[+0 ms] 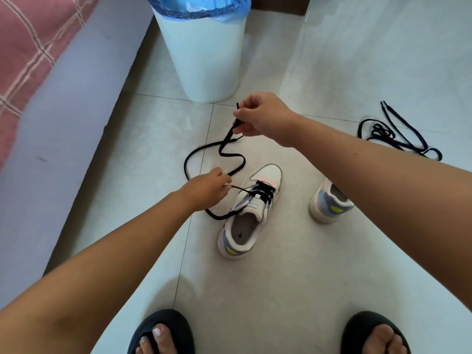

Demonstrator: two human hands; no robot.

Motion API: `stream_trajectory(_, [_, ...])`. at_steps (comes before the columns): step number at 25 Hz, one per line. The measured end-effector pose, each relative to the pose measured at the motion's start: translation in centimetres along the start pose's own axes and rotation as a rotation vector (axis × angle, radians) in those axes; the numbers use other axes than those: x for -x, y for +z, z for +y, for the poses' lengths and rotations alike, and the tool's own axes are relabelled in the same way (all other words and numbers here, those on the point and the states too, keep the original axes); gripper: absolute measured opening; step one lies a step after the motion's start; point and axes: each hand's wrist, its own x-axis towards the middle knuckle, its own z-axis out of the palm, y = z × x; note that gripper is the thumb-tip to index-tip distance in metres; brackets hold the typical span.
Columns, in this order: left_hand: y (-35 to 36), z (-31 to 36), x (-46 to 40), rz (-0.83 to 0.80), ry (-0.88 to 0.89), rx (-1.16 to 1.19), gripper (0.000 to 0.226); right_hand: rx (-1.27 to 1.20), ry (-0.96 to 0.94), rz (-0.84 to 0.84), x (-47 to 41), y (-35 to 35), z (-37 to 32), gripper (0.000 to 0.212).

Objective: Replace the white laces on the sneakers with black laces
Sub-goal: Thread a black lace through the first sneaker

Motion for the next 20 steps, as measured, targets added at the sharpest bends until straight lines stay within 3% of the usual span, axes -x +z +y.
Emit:
stream_trajectory(2, [-1.5, 0.7, 0.2, 0.201, -0.153, 0.415, 0.037, 0.062, -0.03, -0.034, 0.2, 0.4, 0.2, 0.017])
stream_trajectory(4, [-3.9, 1.6, 0.0, 0.429, -0.186, 0.74, 0.031, 0.252, -0.097, -0.062, 0.6, 1.0, 0.4, 0.014])
stream_trajectory(6, [-5.7, 2.6, 0.3, 0.409, -0.121, 0.97, 0.018, 0.236, -0.12, -0.076, 1.1, 1.7, 0.3, 0.008])
stream_trajectory(8, [-6.0, 3.3, 0.6, 0.308, -0.11, 1.124, 0.02, 0.103, -0.103, -0.083, 1.7, 2.3, 0.1, 0.007])
stream_trajectory(11, [-5.5, 1.4, 0.5, 0.389, -0.16, 1.02, 0.024, 0.158, -0.056, -0.086, 2.0, 2.8, 0.5, 0.011])
stream_trajectory(13, [-7.2, -2.2, 0.4, 0.62, -0.333, 0.96, 0.029, 0.357, 0.094, -0.118, 2.3, 2.3, 1.4, 0.02])
stream_trajectory(15, [-10.1, -6.4, 1.1, 0.872, -0.515, 0.867, 0.026, 0.708, 0.306, -0.313, 3.4, 1.7, 3.1, 0.034])
stream_trajectory(17, [-12.2, -9.8, 2.5, 0.972, -0.56, 0.743, 0.023, 0.985, 0.478, -0.514, 5.5, 2.3, 5.7, 0.049])
stream_trajectory(18, [-12.7, -10.9, 3.1, 0.988, -0.562, 0.681, 0.024, 1.055, 0.495, -0.54, 6.5, 2.8, 7.2, 0.052])
stream_trajectory(20, [-12.9, -12.2, 3.9, 1.031, -0.576, 0.561, 0.03, 1.099, 0.404, -0.43, 8.1, 3.8, 9.7, 0.049])
